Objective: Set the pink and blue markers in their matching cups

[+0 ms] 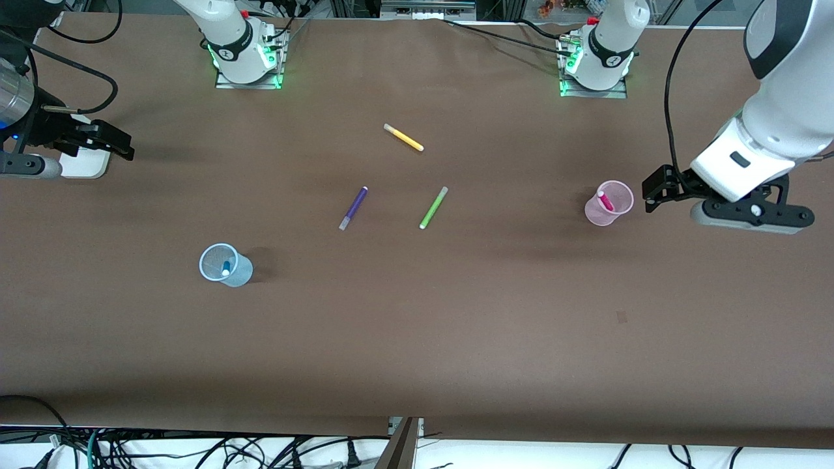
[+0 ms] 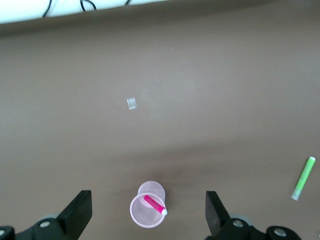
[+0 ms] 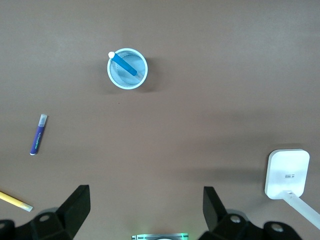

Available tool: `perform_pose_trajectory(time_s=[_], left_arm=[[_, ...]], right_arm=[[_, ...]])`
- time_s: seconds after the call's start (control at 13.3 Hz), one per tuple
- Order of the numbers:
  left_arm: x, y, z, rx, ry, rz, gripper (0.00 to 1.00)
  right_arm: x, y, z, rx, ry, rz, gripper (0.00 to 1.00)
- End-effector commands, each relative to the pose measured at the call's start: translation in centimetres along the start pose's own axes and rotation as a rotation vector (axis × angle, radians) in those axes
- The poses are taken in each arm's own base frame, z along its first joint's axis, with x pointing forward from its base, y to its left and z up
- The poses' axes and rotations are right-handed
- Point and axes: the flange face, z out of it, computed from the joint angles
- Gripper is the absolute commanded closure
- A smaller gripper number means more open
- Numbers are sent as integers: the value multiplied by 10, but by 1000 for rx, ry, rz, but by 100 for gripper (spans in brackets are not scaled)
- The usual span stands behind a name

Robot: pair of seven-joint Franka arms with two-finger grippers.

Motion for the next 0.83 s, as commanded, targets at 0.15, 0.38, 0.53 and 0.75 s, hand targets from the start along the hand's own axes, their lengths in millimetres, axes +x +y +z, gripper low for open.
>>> perform_pose_trajectory(time_s=[0.15, 0.38, 0.53, 0.75], left_arm=[[-48, -12, -13, -3, 29, 5, 0], [-53, -11, -30, 1, -27, 6, 0], [-55, -10, -45, -4, -49, 6, 0], [-54, -3, -46, -1, -55, 0, 0]], right_arm=[[0, -2, -6, 12, -7, 13, 0], [1, -2, -7, 14, -6, 15, 0], [1, -2, -7, 14, -4, 15, 0], [1, -1, -7, 14, -6, 16, 0]])
